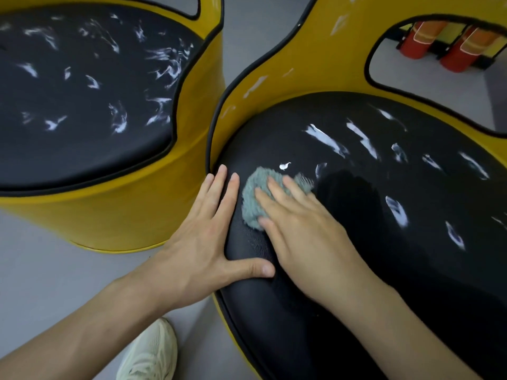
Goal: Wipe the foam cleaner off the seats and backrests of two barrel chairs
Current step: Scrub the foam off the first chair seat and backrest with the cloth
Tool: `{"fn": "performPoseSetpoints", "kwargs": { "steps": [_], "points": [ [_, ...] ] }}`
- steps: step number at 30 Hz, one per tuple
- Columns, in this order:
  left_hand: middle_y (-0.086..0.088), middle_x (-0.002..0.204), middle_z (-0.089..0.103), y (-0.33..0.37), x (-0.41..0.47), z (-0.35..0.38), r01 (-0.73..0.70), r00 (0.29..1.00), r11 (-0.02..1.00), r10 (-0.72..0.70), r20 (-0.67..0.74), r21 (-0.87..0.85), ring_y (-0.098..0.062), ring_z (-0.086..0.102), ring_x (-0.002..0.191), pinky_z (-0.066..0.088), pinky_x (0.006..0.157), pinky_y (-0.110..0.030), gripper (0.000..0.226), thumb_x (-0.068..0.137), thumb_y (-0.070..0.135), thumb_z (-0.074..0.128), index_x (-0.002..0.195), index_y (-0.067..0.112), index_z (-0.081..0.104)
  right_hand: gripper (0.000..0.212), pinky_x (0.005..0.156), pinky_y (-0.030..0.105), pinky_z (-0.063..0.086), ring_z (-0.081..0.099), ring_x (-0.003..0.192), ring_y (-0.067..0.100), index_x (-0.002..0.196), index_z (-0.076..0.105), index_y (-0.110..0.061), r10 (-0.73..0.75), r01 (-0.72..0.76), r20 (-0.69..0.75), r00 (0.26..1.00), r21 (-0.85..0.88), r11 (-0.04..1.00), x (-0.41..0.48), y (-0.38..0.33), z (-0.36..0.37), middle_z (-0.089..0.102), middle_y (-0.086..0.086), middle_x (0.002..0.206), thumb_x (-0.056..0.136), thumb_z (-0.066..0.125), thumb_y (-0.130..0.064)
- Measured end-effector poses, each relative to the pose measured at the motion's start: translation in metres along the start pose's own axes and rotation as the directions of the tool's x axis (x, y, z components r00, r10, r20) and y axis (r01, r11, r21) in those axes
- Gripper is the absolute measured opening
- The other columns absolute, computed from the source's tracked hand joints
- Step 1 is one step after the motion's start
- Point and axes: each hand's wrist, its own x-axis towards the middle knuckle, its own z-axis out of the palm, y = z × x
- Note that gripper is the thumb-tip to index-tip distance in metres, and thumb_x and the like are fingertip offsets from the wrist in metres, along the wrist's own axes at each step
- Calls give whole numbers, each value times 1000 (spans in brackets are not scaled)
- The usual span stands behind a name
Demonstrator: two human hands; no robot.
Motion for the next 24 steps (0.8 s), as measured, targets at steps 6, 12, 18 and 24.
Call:
{"fn": "performPoseSetpoints", "kwargs": {
  "steps": [6,12,18,24],
  "points": [
    [31,152,-43,2,-3,1,22,1000,1000,-22,8,-15,6,-36,142,-9,118,-21,139,52,101,45,155,38,-25,54,110,36,39,41,143,18,142,54,-18,-28,28,8,1000,16,999,-71,8,-4,53,-1,148,107,19,-40],
    [32,150,-45,1,-6,1,16,1000,999,-16,9,-33,8,-36,142,-8,118,-20,141,51,103,44,154,37,-27,55,109,39,36,45,141,24,140,56,-14,-90,89,-40,995,-12,996,-67,11,-2,56,3,145,108,18,-36],
    [32,151,-44,-1,-6,2,4,1000,999,-3,14,-35,8,-36,142,-8,117,-20,142,50,102,46,153,38,-28,59,116,40,37,38,145,22,147,49,-16,-49,49,-21,999,-42,998,14,-1,5,49,2,152,100,22,-39],
    [32,147,-49,-1,-5,2,0,1000,1000,0,29,-18,7,-40,140,-7,118,-25,143,50,103,45,150,38,-34,50,106,39,38,43,141,22,141,50,-16,-139,139,2,990,-34,990,-95,11,-6,56,3,145,110,17,-36]
  ]
}}
